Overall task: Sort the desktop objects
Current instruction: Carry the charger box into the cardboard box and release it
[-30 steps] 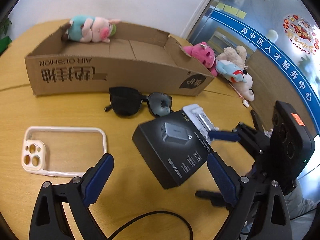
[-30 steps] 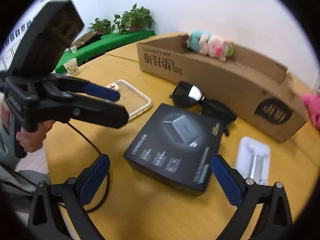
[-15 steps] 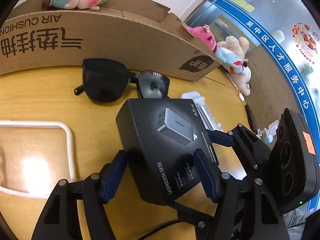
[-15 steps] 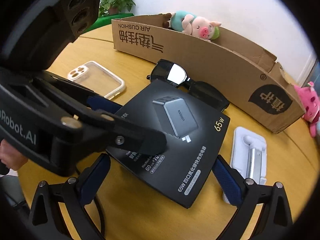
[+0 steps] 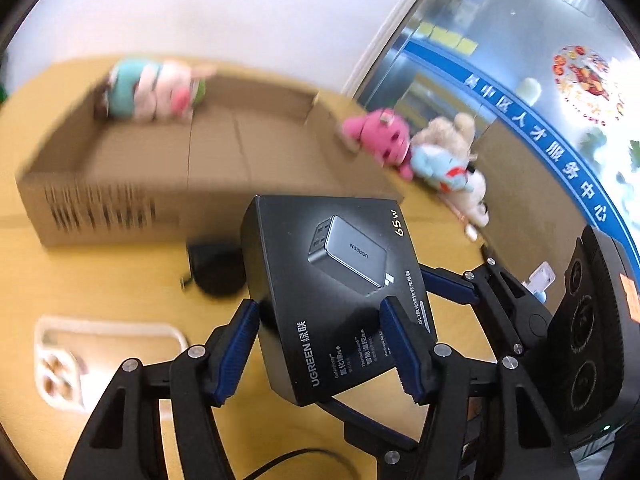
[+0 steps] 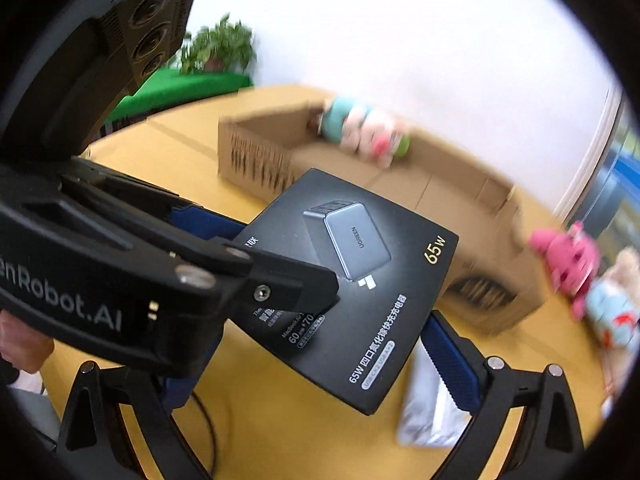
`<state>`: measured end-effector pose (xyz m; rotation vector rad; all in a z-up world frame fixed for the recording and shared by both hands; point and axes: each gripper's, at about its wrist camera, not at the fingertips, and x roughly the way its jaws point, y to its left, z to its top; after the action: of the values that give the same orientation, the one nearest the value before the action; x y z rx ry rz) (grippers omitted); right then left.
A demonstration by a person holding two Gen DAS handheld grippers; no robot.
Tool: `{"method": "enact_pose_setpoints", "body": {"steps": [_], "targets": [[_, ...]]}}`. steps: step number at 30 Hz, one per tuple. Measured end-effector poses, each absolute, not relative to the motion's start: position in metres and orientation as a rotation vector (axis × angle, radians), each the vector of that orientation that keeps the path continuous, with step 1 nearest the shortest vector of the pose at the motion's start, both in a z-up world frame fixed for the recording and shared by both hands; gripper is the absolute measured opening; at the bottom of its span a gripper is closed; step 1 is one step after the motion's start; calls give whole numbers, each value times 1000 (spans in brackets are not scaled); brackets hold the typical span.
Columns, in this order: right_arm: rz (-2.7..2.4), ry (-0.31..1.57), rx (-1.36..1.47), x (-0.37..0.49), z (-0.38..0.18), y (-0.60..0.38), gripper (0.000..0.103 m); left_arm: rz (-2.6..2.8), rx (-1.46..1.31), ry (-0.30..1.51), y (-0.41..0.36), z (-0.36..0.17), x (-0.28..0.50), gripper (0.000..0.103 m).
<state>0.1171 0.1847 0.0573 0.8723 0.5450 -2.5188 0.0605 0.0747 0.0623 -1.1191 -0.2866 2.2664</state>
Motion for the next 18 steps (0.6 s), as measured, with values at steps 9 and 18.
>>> {"method": "enact_pose_setpoints", "body": {"steps": [9, 18], "targets": [[-2621, 554, 661, 77, 139, 178, 99, 2339, -941, -186, 70, 150, 17, 60], [-2694, 581, 473, 8, 196, 176, 99, 2390, -780, -83, 70, 219, -51, 60]]}}
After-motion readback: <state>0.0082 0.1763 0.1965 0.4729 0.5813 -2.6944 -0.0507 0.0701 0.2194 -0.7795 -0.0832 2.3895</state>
